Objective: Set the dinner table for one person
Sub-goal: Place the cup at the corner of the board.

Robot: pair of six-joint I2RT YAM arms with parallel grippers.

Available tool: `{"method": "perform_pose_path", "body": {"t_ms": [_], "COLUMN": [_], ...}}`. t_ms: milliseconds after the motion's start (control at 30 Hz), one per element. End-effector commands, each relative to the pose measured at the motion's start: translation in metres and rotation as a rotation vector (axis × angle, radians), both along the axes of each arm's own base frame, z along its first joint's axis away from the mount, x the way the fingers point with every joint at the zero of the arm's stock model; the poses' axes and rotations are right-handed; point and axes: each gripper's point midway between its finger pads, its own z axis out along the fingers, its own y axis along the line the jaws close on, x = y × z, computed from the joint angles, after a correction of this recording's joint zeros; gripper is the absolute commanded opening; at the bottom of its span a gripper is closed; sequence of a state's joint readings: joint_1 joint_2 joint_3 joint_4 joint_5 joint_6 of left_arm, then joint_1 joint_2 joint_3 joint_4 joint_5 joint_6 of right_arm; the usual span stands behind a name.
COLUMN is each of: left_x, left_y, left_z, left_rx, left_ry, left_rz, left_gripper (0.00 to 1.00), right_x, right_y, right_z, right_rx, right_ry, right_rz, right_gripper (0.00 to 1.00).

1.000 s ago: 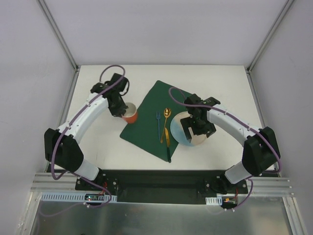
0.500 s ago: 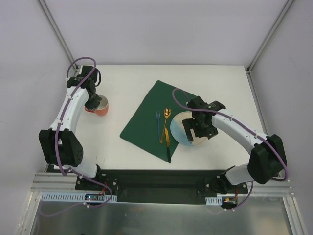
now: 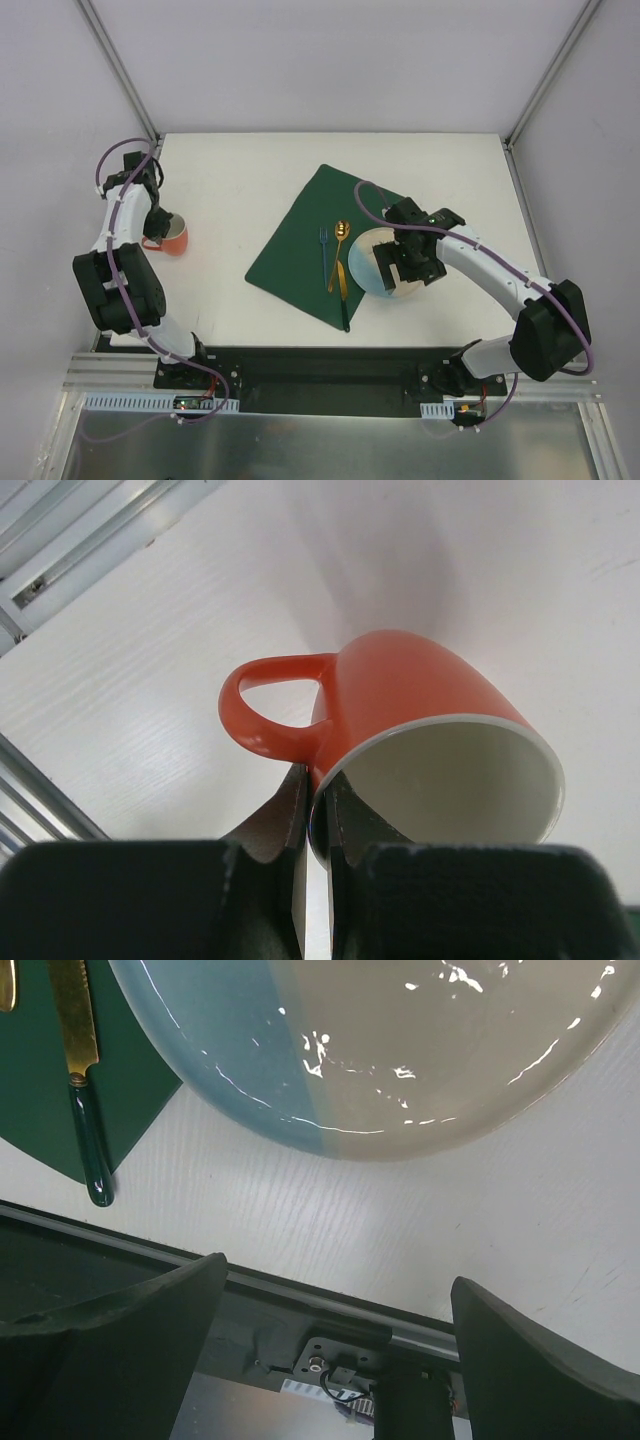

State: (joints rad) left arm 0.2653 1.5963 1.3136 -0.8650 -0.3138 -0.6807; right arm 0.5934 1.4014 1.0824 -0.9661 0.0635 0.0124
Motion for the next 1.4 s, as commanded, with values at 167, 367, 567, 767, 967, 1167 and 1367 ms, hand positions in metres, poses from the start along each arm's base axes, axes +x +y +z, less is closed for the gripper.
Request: {"method": "perform_pose_path", "body": {"t_ms": [167,367,567,767,967,1167,1367], "left_x": [0.025,0.028,0.026,0.024,0.024,0.022,0.019], "left_y": [0.038,0.048,0.059,0.065,0.064,0.063,0.053], "left_z": [-0.001,-0.013,-0.026,-0.035,-0.037,-0.036,-0.027], "left_rx": [0.029,0.006,-0.016,-0.03,-0.04,-0.042,-0.063], "left_ry": [-0.092,-0.106,-0.114,-0.114,-0.118,-0.124,-0.165], "left_rz": [-0.027,0.001,0.024,0.026,0.023,0.03,0.04], "left_gripper": [0.0,0.0,0.0,0.01,0.3,0.99,0.99], "right_x": [-0.002,-0.001,0.0,0.005,0.011,0.015,0.017], "right_y": [0.001,0.005,0.001,0.001,0.007,0.009,0.011], "right_z": [0.009,0.011,0.011,0.012,0.011,0.011,0.009], "right_rx": [-0.006,-0.009,-0.039,-0.057,-0.047,-0.052,-0.04], "right_ry": [0.021,0.039,0.054,0.055,0.057,0.053,0.046], "right_rz": [0.006,0.007,0.038,0.052,0.047,0.05,0.061], "right_gripper": [0.98,0.98,0.98,0.98,0.98,0.98,0.96]}}
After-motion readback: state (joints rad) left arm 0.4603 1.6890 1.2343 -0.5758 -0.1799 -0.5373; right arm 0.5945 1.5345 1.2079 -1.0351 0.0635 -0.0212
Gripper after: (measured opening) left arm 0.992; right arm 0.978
